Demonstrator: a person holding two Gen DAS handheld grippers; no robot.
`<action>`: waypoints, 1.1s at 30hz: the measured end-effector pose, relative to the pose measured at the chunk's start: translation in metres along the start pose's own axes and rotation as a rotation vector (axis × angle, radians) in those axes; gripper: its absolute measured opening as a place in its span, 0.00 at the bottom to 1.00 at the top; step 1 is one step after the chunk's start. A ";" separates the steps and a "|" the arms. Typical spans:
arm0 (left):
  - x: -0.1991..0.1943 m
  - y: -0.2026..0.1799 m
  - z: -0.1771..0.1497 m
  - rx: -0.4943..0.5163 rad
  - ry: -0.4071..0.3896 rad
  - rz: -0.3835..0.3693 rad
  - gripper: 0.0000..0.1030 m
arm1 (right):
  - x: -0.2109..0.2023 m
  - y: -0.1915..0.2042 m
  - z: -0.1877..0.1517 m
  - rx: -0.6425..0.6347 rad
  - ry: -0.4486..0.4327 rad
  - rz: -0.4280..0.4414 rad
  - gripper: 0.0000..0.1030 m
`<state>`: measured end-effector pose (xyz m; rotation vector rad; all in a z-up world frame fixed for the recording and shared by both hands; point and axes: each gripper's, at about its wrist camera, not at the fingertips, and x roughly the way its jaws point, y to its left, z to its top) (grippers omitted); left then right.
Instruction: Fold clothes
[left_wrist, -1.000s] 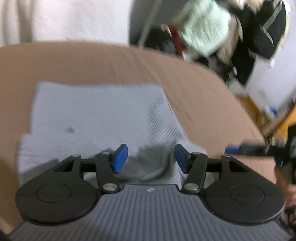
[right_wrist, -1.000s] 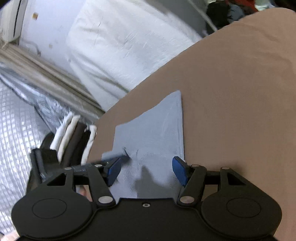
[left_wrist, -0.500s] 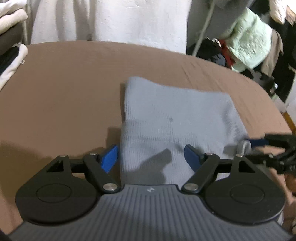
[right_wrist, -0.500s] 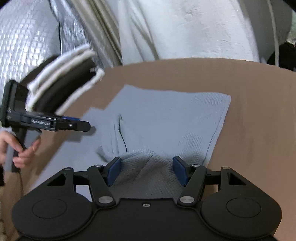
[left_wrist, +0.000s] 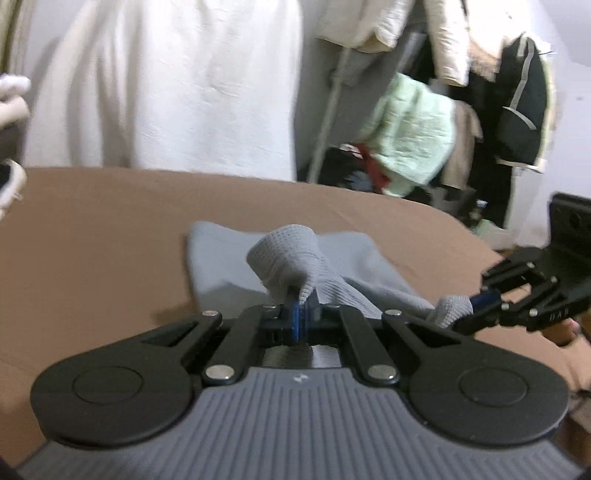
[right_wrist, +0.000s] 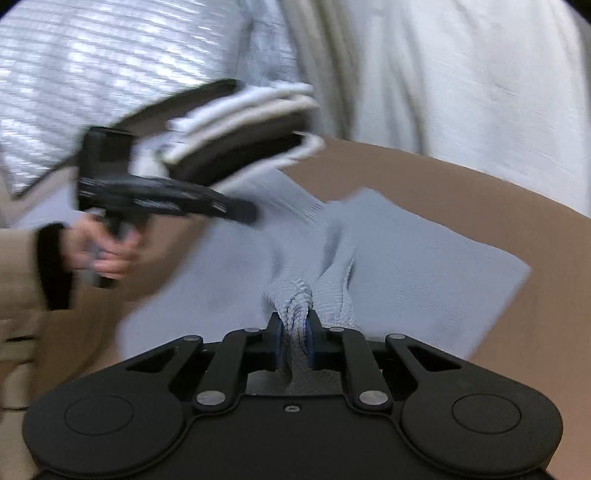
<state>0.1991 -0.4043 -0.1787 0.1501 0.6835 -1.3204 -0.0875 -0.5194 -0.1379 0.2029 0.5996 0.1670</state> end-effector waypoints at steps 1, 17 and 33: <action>0.002 0.001 -0.001 -0.005 0.003 -0.003 0.06 | -0.002 0.002 0.000 -0.004 -0.002 0.001 0.15; 0.053 0.042 -0.005 -0.363 0.120 -0.200 0.63 | 0.016 -0.094 -0.023 0.485 -0.033 -0.155 0.35; -0.035 0.007 -0.008 -0.265 0.004 0.052 0.41 | -0.017 -0.043 0.001 0.323 -0.317 0.140 0.09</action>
